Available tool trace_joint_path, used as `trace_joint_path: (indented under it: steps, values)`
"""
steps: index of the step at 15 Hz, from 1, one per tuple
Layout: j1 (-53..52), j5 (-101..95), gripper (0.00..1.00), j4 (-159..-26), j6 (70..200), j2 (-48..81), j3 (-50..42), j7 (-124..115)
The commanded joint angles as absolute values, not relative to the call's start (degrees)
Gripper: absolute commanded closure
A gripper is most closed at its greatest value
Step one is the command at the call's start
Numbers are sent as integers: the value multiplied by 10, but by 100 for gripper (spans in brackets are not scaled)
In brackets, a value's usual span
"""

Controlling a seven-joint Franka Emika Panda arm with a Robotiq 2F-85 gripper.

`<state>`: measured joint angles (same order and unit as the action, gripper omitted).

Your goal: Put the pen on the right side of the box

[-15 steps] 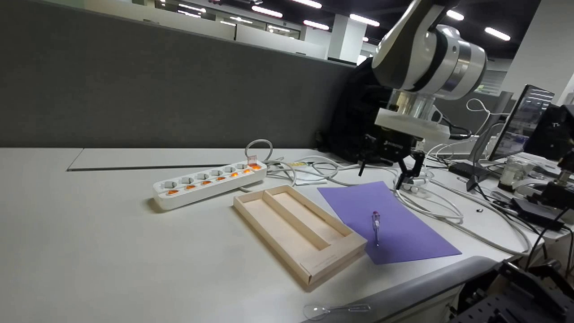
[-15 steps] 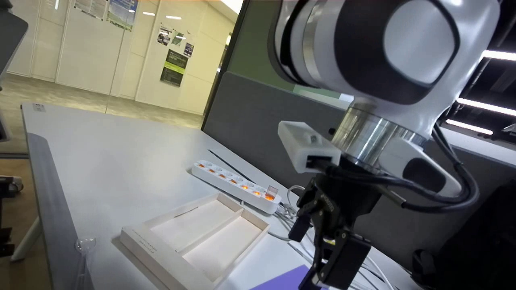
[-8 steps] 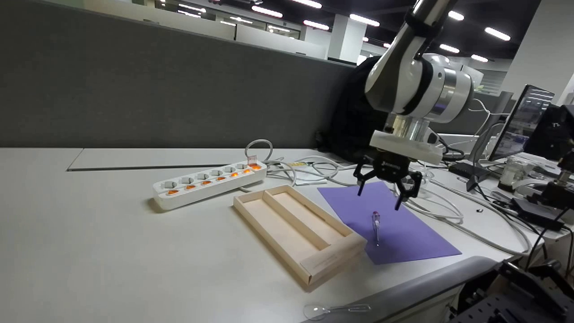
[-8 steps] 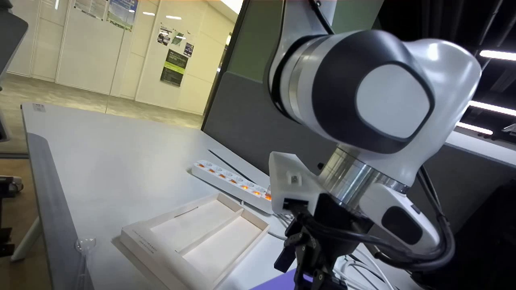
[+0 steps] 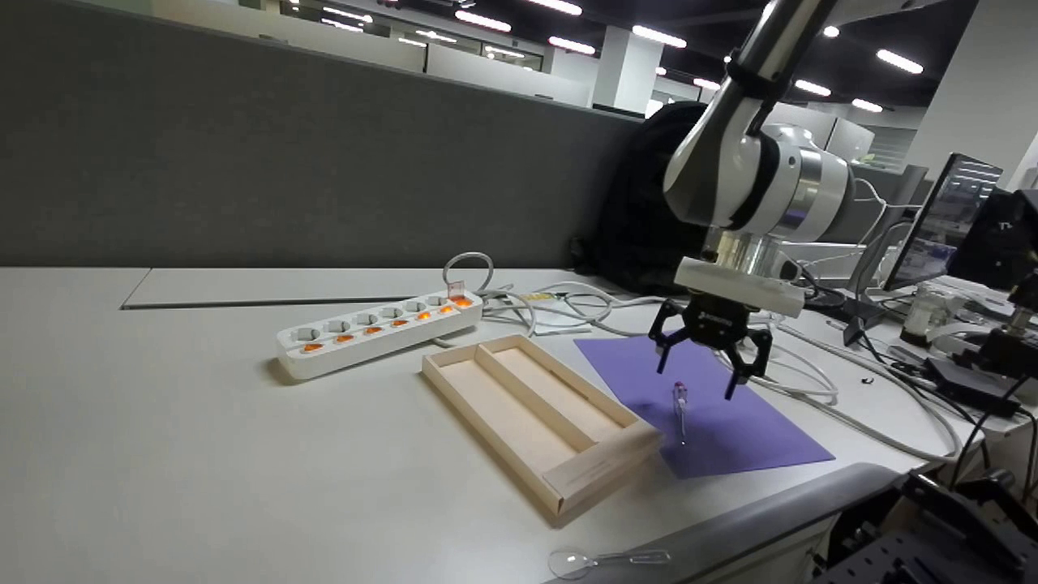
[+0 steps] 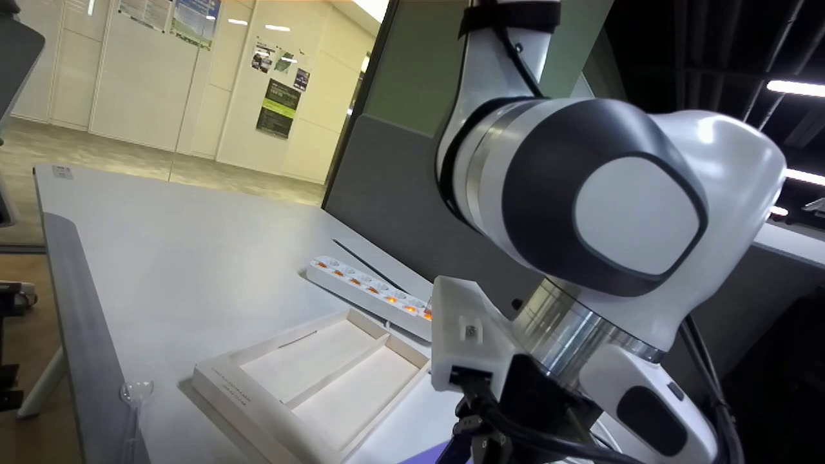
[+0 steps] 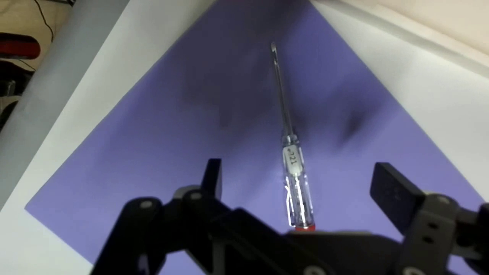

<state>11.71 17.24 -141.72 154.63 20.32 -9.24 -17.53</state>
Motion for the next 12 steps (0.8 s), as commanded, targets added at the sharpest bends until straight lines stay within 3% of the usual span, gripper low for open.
trace_joint_path:
  steps: [1,12]
  values:
    - [125,190,0,-1406,1542,211,-93,-164]
    - [109,144,0,-1347,1534,269,-110,-164]
